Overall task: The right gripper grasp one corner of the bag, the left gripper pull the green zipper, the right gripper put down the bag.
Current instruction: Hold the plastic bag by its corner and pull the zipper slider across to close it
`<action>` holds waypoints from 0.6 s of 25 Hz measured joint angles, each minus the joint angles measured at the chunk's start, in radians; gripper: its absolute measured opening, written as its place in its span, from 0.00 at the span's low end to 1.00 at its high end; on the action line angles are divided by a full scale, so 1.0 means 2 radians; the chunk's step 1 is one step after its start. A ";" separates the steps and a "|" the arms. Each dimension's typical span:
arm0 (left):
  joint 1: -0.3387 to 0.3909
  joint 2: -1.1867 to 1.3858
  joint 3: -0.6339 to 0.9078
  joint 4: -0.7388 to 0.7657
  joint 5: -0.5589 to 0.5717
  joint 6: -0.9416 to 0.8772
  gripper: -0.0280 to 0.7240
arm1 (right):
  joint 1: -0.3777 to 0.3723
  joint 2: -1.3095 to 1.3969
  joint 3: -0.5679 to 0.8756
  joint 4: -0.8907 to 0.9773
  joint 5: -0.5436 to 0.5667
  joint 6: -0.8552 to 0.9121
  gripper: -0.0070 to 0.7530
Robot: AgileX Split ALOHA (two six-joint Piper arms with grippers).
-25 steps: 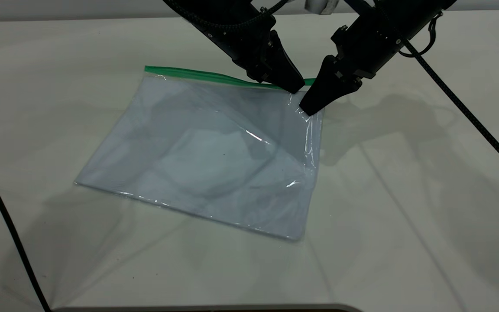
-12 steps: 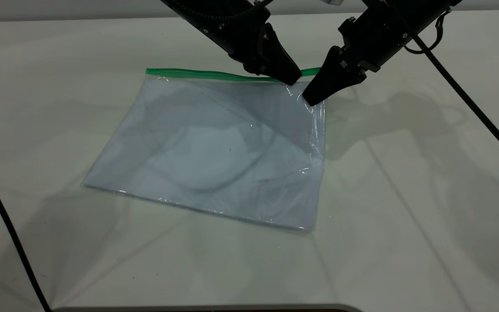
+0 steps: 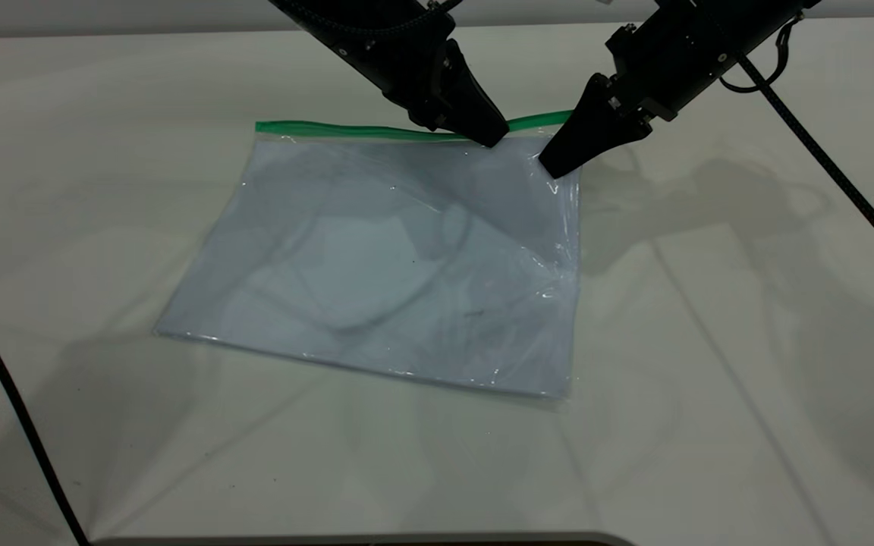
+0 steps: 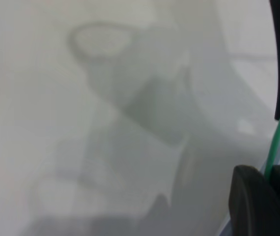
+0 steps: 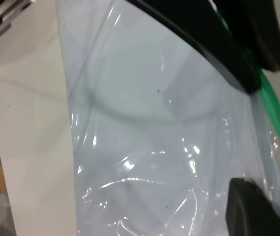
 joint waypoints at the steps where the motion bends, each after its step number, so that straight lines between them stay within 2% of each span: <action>1: 0.001 0.000 0.000 0.001 0.000 0.000 0.12 | -0.001 0.000 0.000 0.001 0.001 0.000 0.05; 15: 0.036 0.002 0.000 0.009 -0.004 0.001 0.13 | -0.028 0.000 0.000 -0.004 0.001 -0.004 0.05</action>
